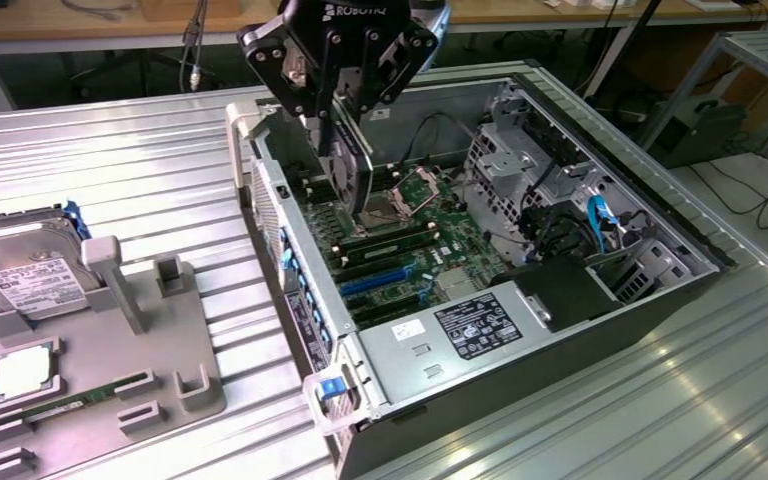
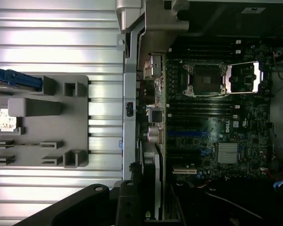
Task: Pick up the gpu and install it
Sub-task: 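Pick up the gpu and move the gpu toward the slot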
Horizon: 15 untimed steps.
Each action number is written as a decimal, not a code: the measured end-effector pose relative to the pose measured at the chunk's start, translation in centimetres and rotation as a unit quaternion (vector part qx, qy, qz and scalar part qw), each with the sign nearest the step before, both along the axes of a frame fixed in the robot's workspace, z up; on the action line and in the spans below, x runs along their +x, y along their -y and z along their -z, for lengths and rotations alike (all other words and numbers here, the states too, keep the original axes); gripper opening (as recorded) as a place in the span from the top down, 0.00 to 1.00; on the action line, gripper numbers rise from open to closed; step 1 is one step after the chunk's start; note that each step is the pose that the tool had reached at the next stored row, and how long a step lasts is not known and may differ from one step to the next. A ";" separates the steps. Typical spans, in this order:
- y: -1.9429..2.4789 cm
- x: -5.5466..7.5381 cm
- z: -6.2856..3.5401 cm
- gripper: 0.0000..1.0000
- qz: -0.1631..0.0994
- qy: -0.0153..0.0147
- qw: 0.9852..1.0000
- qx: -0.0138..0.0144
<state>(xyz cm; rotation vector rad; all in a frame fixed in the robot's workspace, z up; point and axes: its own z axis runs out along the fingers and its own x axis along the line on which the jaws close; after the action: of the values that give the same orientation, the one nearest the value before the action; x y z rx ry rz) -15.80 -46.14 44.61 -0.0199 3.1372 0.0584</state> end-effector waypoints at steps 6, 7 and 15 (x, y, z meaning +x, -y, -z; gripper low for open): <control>0.00 1.0 0.00 0.72 0.000 0.000 1.000 0.000; 0.00 1.1 0.00 0.72 0.000 0.000 1.000 0.000; 0.00 2.3 0.00 0.72 0.000 0.000 1.000 0.000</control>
<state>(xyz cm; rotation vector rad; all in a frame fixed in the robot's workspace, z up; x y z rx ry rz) -13.45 -46.14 44.61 -0.0199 3.1372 0.0584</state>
